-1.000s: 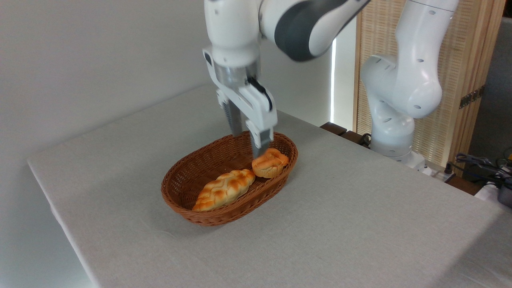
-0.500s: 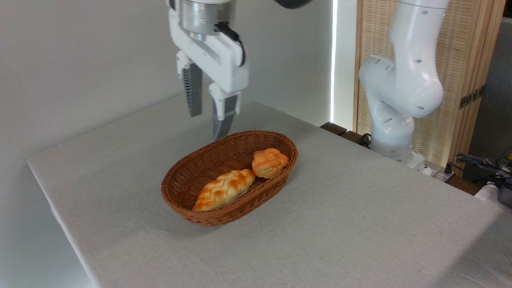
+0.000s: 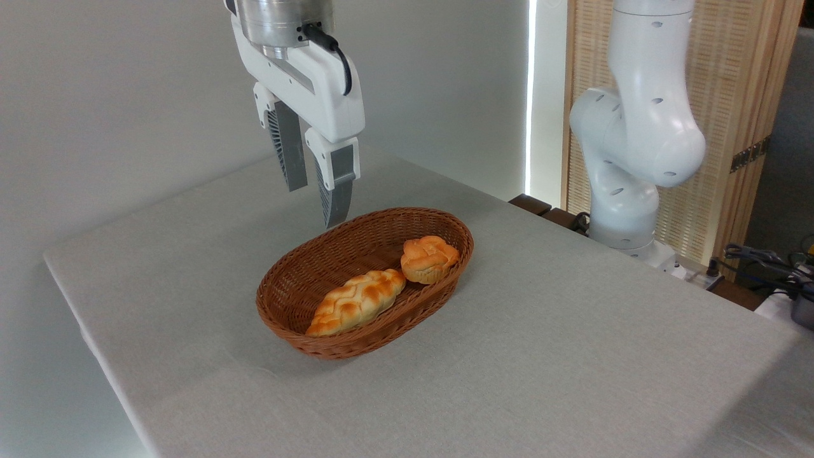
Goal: Put bread into the basket
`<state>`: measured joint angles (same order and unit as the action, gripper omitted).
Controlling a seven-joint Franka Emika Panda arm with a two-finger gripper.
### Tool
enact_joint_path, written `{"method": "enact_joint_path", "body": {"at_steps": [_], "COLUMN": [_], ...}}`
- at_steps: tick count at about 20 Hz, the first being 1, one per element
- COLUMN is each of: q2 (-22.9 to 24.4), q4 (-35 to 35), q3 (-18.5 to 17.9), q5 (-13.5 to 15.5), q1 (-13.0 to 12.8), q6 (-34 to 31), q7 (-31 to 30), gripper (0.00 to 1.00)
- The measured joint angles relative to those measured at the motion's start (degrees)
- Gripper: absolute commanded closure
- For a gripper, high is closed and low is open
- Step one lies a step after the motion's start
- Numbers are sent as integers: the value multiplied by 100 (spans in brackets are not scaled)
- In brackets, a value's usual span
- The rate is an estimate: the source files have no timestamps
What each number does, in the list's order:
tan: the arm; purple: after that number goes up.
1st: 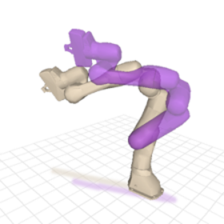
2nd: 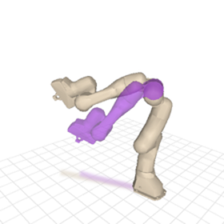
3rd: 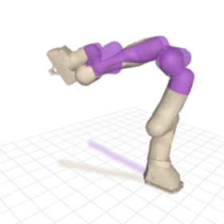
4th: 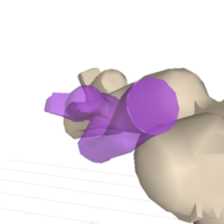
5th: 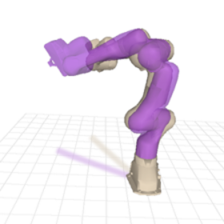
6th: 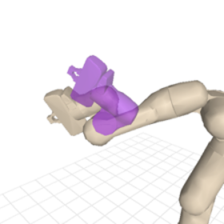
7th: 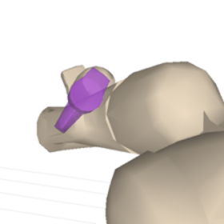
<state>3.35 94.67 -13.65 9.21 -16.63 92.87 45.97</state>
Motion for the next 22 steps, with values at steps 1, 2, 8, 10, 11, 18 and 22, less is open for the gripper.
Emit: {"method": "enact_joint_path", "body": {"at_steps": [1, 2, 8, 10, 11, 18, 22], "q2": [0, 0, -4, -12, -20, -30, -31], "q4": [0, 0, 0, 0, 0, 0, 0], "q3": [206, 415, 908, 988, 1113, 1416, 1416], "q5": [-2, -12, -319, -329, -330, -330, -332], "q1": [219, 429, 792, 901, 1042, 1357, 1360], "q6": [-2, -4, -5, -5, -5, -5, -11], "q7": [0, 0, 0, -1, -1, -138, -140], "gripper": [0, 0, 0, 0, 0, 0, 0]}}
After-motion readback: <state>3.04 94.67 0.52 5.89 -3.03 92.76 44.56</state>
